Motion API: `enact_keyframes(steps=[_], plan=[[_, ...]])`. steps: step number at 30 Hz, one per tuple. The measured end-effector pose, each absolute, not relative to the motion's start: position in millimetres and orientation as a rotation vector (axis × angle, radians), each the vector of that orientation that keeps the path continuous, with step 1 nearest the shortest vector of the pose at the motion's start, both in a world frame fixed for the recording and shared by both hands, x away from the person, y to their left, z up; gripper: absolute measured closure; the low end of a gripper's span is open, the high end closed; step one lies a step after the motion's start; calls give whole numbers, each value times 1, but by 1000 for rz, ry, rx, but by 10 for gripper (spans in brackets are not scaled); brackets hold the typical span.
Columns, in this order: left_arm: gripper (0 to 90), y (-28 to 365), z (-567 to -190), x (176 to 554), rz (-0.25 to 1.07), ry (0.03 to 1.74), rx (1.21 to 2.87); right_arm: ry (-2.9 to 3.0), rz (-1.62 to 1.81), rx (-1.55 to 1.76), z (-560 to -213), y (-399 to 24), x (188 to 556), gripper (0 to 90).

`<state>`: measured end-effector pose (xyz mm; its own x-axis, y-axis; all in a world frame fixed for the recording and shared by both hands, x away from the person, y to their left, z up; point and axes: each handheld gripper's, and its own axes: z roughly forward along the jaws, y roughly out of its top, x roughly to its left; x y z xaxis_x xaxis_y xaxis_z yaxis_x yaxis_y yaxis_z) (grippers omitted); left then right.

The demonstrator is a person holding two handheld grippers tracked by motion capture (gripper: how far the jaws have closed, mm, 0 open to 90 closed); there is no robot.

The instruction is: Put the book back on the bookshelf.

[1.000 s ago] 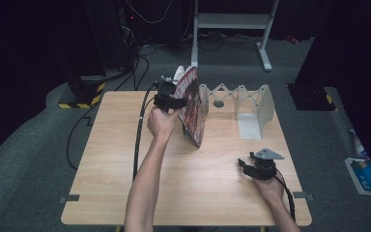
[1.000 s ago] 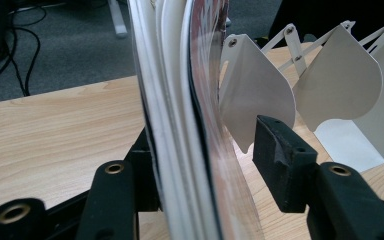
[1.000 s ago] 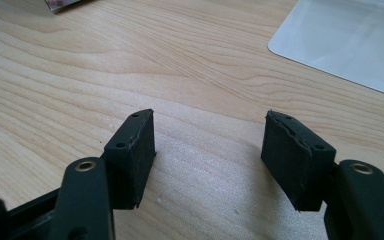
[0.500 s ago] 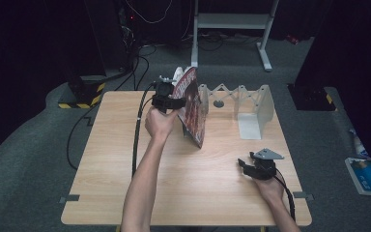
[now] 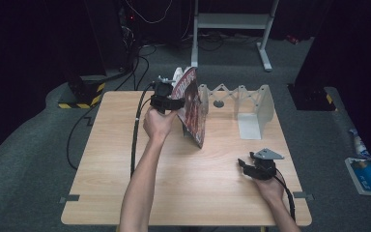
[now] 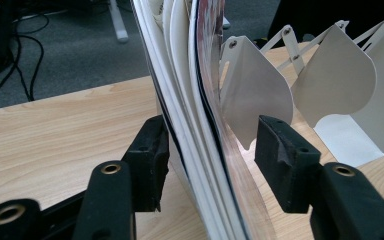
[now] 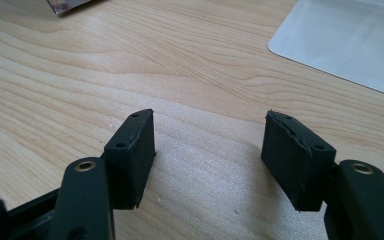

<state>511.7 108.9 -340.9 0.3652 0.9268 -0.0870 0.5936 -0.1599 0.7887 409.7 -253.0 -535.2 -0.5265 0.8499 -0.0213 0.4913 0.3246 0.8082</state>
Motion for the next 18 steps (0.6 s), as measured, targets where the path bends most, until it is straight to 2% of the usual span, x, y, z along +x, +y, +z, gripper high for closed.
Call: enact_keyframes(steps=[18], plan=[[497,122,-337,501,544,1299,1813,2150,1078,1182,-535,-253,410,378]])
